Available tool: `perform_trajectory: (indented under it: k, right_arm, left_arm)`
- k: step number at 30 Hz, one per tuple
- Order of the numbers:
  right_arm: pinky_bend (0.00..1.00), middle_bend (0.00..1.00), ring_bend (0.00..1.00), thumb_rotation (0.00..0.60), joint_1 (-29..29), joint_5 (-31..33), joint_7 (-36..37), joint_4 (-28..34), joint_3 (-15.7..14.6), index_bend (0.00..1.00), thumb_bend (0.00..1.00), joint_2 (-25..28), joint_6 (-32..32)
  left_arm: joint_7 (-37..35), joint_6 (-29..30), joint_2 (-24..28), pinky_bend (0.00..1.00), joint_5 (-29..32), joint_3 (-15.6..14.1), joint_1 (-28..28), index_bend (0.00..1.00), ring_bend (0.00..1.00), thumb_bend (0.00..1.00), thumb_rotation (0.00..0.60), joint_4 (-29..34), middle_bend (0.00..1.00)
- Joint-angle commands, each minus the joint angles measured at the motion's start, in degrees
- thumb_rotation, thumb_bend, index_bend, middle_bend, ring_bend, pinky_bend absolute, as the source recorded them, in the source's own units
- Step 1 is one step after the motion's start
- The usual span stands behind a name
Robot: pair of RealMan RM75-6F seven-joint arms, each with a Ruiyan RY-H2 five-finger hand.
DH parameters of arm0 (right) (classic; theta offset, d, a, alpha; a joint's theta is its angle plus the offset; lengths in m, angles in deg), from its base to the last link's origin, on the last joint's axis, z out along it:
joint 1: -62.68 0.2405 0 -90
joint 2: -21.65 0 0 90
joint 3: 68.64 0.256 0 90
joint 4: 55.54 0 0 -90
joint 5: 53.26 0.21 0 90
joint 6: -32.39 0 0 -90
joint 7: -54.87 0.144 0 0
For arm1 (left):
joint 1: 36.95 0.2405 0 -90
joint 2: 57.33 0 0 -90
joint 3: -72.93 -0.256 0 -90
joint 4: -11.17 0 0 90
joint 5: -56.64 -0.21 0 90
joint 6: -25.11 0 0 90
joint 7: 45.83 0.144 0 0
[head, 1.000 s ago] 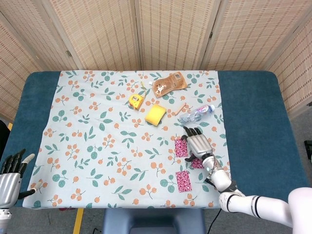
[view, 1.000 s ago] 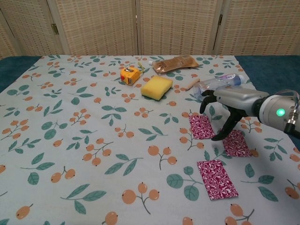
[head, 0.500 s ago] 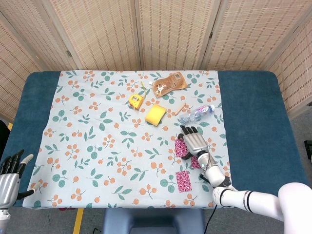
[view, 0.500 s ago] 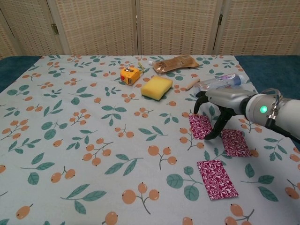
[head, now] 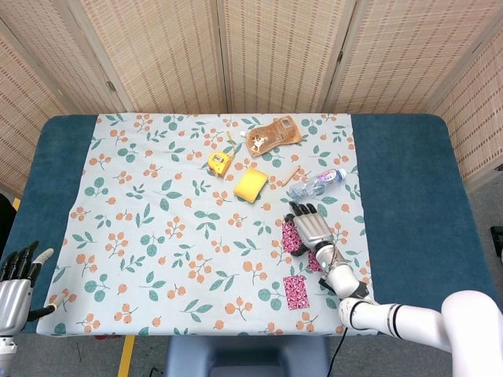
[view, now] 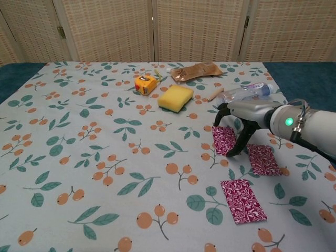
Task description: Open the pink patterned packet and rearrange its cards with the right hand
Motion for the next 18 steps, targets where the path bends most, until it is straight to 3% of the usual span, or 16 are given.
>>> perform_trajectory:
  k: [1, 14, 18]
  right_arm:
    - [0.00, 0.00, 0.00, 0.530, 0.46, 0.92, -0.34, 0.07, -0.20, 0.23, 0.15, 0.12, 0.42]
    - [0.00, 0.00, 0.00, 0.529, 1.37, 2.33, -0.94, 1.78, -1.47, 0.23, 0.15, 0.97, -0.26]
    - [0.00, 0.00, 0.00, 0.529, 1.59, 2.60, -1.21, 2.04, -1.79, 0.19, 0.15, 1.03, -0.72]
  left_arm:
    - [-0.05, -0.05, -0.03, 0.00, 0.09, 0.00, 0.04, 0.18, 0.04, 0.26, 0.600, -0.08, 0.00]
    - [-0.52, -0.06, -0.21, 0.00, 0.08, 0.00, 0.10, 0.18, 0.04, 0.26, 0.600, -0.55, 0.00]
    - [-0.64, 0.03, -0.20, 0.00, 0.02, -0.03, 0.17, 0.17, 0.04, 0.26, 0.600, -0.63, 0.00]
